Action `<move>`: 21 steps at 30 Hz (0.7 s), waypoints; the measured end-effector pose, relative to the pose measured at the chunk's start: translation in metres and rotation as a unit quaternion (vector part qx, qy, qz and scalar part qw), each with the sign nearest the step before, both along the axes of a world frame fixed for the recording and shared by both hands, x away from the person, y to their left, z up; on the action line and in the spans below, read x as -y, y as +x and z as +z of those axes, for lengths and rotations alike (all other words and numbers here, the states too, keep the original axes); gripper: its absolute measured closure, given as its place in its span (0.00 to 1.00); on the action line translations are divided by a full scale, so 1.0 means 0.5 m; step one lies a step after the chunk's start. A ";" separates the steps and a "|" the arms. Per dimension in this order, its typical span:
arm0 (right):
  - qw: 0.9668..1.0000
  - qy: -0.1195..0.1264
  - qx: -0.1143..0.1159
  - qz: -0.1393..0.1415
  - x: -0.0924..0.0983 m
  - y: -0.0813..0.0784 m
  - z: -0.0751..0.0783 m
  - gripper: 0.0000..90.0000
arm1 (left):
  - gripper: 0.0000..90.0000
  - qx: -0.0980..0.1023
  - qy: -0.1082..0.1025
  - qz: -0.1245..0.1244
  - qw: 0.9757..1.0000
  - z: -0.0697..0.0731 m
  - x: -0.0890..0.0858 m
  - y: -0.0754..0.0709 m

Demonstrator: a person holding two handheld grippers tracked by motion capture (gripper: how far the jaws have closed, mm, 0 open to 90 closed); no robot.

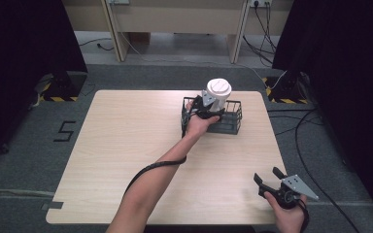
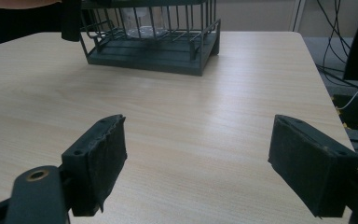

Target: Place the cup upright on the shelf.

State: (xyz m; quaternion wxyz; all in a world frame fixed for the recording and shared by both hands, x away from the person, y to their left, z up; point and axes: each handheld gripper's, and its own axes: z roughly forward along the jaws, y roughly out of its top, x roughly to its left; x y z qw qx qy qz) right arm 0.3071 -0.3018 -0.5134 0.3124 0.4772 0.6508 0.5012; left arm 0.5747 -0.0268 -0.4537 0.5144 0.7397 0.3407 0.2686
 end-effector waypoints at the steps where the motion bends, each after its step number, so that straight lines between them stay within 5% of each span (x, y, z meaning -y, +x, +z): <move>1: 1.000 0.002 -0.002 0.001 -0.001 0.000 0.000 0.22 | 0.19 0.000 0.000 -0.001 1.000 0.000 0.000 0.000; 21: 1.000 -0.001 -0.003 0.002 -0.001 0.002 0.000 0.22 | 0.16 -0.004 0.008 0.002 1.000 0.004 -0.024 -0.017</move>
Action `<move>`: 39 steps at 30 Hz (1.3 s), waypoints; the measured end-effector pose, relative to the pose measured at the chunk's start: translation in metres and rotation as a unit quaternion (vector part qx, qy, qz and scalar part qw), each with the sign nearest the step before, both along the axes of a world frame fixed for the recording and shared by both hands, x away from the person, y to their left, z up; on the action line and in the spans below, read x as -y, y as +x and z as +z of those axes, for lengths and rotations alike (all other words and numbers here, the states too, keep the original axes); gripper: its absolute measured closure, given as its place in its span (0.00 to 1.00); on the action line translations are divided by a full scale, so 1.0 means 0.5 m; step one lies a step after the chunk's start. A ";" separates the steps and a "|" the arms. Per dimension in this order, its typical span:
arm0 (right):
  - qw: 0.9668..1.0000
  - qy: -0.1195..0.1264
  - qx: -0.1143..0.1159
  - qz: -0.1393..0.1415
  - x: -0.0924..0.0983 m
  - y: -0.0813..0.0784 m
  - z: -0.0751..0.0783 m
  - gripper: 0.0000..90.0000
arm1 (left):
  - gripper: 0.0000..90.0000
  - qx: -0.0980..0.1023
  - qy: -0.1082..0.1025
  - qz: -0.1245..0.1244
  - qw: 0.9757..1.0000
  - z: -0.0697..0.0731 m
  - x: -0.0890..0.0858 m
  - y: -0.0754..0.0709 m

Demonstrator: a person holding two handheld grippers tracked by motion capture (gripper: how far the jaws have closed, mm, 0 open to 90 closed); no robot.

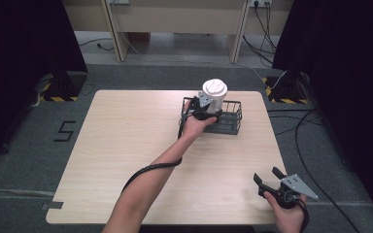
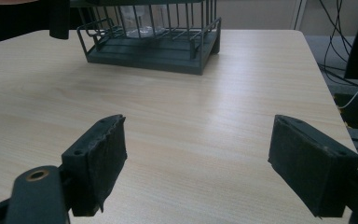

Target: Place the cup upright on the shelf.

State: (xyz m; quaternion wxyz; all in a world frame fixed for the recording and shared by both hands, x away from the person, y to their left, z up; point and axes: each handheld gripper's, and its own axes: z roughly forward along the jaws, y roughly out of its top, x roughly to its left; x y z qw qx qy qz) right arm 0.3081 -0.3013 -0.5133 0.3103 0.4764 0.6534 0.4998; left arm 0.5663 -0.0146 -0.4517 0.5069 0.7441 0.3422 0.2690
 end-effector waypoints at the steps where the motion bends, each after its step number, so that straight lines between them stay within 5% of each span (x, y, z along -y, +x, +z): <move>1: 1.000 0.002 -0.002 -0.001 0.000 0.000 0.000 0.22 | 0.16 0.000 -0.002 0.001 1.000 0.000 -0.002 -0.003; 25: 1.000 0.000 -0.001 -0.003 -0.001 0.000 0.000 0.22 | 0.16 0.027 0.003 -0.010 1.000 0.031 -0.028 -0.053; 39: 1.000 0.000 -0.002 -0.003 -0.002 -0.001 0.000 0.22 | 0.16 0.023 -0.003 -0.019 1.000 0.042 -0.054 -0.087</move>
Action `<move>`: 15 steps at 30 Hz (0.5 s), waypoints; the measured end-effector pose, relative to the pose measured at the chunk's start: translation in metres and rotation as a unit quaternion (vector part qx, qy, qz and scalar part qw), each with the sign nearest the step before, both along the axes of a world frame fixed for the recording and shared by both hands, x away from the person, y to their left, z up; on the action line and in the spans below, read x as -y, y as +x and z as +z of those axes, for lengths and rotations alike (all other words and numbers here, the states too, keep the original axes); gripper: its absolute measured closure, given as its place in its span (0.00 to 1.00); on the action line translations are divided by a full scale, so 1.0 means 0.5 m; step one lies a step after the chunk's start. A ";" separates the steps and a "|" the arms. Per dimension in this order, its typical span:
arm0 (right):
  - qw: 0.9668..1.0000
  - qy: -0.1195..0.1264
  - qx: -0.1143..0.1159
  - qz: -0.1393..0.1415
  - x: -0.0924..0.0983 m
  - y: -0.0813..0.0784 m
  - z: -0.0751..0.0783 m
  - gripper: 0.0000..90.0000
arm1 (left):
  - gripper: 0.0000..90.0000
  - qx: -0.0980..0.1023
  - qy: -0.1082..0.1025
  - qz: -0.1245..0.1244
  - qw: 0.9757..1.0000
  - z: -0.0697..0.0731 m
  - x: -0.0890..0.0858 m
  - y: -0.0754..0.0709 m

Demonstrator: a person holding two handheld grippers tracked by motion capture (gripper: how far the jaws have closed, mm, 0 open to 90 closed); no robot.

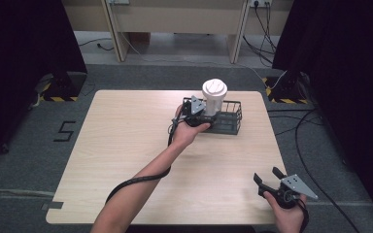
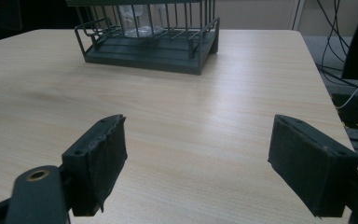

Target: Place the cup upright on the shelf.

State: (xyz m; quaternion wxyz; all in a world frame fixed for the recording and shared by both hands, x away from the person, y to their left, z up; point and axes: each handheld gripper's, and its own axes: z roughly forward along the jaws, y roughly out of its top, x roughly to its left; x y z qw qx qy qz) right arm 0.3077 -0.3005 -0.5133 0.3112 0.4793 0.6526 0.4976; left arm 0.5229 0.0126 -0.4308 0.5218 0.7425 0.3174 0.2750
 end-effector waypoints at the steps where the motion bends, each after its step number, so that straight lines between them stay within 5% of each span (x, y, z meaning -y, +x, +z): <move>1: 1.000 0.000 0.000 0.000 0.000 0.000 0.000 0.22 | 0.16 0.001 0.000 0.000 1.000 0.001 -0.003 -0.003; 15: 1.000 0.000 0.000 -0.002 -0.001 -0.001 0.000 0.22 | 0.16 0.004 0.001 -0.001 1.000 0.000 -0.044 -0.035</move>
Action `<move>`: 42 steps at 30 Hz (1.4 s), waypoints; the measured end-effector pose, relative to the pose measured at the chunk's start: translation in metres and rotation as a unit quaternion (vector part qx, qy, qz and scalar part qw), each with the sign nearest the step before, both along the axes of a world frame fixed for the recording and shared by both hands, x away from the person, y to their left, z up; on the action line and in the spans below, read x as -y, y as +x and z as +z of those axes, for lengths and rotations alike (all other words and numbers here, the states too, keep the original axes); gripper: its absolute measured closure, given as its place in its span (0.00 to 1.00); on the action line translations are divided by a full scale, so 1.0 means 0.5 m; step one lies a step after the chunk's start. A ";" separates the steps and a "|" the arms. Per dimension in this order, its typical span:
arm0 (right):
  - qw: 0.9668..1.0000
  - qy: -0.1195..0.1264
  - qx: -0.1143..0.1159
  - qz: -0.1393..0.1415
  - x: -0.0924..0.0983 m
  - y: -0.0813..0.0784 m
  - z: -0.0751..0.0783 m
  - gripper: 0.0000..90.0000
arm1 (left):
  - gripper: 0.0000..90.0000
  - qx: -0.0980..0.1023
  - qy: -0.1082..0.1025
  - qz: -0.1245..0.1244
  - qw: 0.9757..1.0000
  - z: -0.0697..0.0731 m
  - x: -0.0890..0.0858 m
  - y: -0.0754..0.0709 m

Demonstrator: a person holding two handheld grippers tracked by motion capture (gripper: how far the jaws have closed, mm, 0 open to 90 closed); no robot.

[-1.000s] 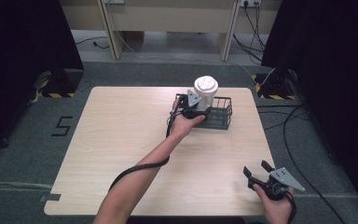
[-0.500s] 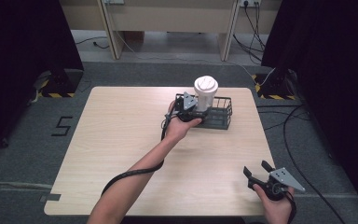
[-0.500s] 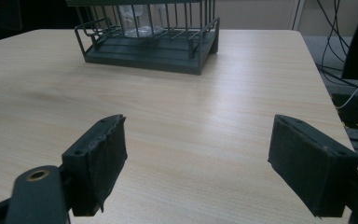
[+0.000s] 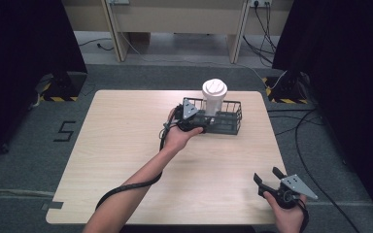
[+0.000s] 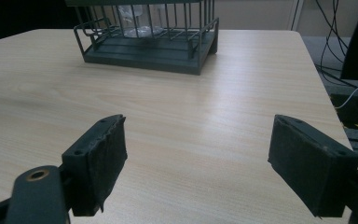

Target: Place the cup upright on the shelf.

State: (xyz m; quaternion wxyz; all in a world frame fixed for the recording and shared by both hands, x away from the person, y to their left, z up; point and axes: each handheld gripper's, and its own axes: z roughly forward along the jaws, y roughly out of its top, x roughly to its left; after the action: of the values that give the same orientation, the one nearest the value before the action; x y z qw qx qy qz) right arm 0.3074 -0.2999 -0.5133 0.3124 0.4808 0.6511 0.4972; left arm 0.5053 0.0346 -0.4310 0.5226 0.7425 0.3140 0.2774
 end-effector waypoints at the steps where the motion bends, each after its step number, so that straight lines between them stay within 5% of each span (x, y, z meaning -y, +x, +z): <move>1: 1.000 0.000 0.000 0.000 0.000 0.000 0.000 0.22 | 0.16 0.000 0.000 0.000 1.000 0.000 -0.002 -0.002; 42: 1.000 -0.003 0.001 -0.003 -0.001 -0.001 0.000 0.22 | 0.16 0.025 -0.004 -0.011 1.000 0.013 -0.093 -0.100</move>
State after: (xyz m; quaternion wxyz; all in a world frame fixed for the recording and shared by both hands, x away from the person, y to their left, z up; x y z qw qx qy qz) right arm 0.3069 -0.2995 -0.5132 0.3154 0.4815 0.6509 0.4950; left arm 0.4551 0.0813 -0.4248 0.5362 0.7366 0.2942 0.2886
